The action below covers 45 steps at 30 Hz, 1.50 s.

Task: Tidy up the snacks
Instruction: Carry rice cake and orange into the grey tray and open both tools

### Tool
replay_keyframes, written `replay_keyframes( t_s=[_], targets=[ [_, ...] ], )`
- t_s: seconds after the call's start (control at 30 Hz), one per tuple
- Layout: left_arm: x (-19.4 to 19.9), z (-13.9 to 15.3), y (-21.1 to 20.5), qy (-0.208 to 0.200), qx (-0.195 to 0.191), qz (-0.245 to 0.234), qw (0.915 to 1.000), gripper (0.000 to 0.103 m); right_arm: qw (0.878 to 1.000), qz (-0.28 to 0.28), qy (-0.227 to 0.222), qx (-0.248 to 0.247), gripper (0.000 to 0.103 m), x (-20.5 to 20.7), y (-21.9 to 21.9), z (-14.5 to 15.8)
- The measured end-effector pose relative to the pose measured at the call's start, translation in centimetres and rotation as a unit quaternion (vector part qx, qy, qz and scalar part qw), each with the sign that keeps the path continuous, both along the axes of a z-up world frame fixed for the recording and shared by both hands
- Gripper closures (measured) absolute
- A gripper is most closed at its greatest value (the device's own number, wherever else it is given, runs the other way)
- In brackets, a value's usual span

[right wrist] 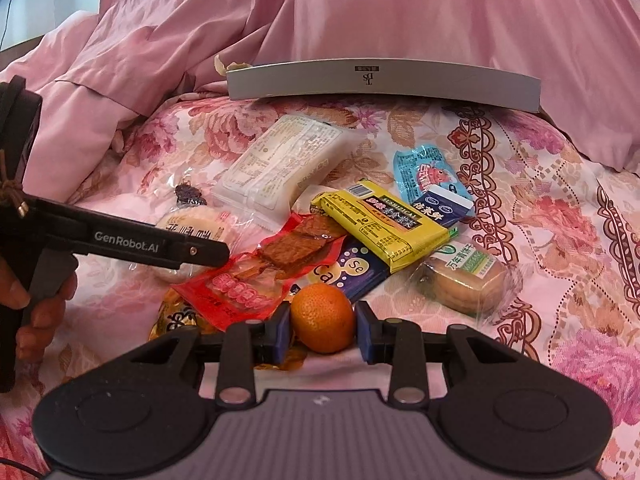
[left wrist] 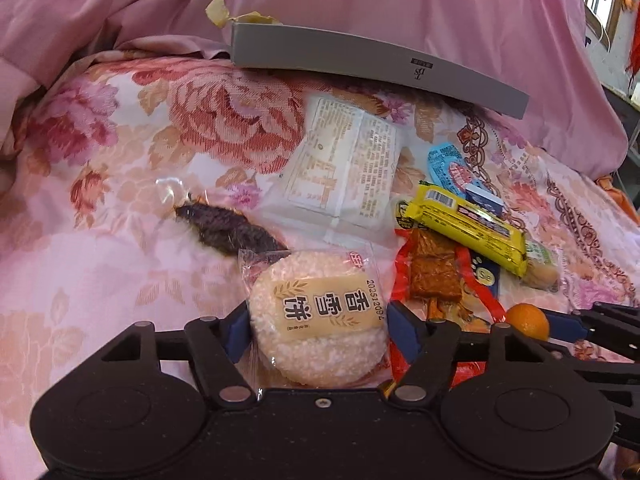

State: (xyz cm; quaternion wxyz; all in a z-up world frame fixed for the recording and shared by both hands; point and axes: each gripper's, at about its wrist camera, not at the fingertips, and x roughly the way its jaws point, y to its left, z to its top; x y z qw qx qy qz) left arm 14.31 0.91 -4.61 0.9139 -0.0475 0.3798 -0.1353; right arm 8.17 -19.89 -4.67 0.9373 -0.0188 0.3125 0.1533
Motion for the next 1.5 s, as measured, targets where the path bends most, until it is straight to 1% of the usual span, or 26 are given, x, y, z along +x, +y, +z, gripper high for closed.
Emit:
replay_keyframes(
  t_s=[0.1,0.23,0.37,0.43,0.5,0.6,0.67,0.7,0.73,0.77,0.93,1.07,1.13,1.2,1.37,1.5],
  targets=[
    [-1.1,0.3,0.0,0.005,0.008,-0.002,0.9999,0.032,1.0,-0.003,-0.003,0.005,0.066,-0.3,-0.1,0.1],
    [-2.0,0.6,0.6,0.024,0.002,0.002,0.9997,0.032,1.0,-0.008,-0.003,0.015,0.066,-0.6,-0.5,0.1],
    [-2.5,0.7,0.4,0.026,0.024,-0.007,0.9993,0.031,1.0,-0.007,-0.009,0.017,0.066,-0.9,-0.6,0.4],
    [-2.5,0.6,0.2,0.02,0.035,-0.011,0.9991,0.028,1.0,-0.005,-0.011,0.017,0.066,-0.9,-0.6,0.5],
    [-2.4,0.3,-0.2,0.015,0.046,-0.014,0.9987,0.023,1.0,-0.005,-0.012,0.016,0.066,-1.0,-0.6,0.5],
    [-2.2,-0.1,-0.5,0.012,0.058,-0.023,0.998,0.02,1.0,-0.008,-0.014,0.015,0.066,-1.0,-0.7,0.5],
    [-2.1,-0.2,-0.7,0.009,0.06,-0.026,0.9978,0.02,1.0,-0.011,-0.015,0.016,0.066,-1.0,-0.8,0.6],
    [-2.2,-0.2,-0.6,0.007,0.059,-0.028,0.9978,0.025,1.0,-0.013,-0.015,0.017,0.066,-0.9,-0.9,0.6],
    [-2.2,-0.2,-0.6,0.006,0.059,-0.027,0.9979,0.028,1.0,-0.015,-0.016,0.018,0.066,-0.9,-1.0,0.6],
    [-2.2,-0.1,-0.5,0.007,0.056,-0.028,0.998,0.031,1.0,-0.016,-0.017,0.019,0.066,-0.9,-1.0,0.7],
    [-2.4,0.2,0.1,0.012,0.03,-0.009,0.9994,0.032,0.999,-0.016,-0.022,0.021,0.066,-1.0,-1.0,1.0],
    [-2.6,0.7,0.8,0.01,-0.016,0.008,0.9998,0.033,0.999,-0.015,-0.027,0.023,0.066,-1.2,-1.0,1.2],
    [-2.8,1.1,1.0,-0.004,-0.029,0.015,0.9995,0.033,0.999,-0.014,-0.032,0.023,0.066,-1.2,-1.0,1.5],
    [-3.1,1.7,1.0,-0.027,-0.034,0.02,0.9989,0.033,0.999,-0.011,-0.039,0.023,0.066,-1.3,-0.9,1.8],
    [-3.5,3.0,1.0,-0.071,-0.068,0.018,0.995,0.033,0.998,-0.007,-0.054,0.025,0.065,-0.9,-0.8,2.8],
    [-3.2,3.9,0.6,-0.087,-0.085,0.014,0.9925,0.033,0.998,-0.003,-0.064,0.029,0.065,-0.5,-0.8,3.5]
  ],
)
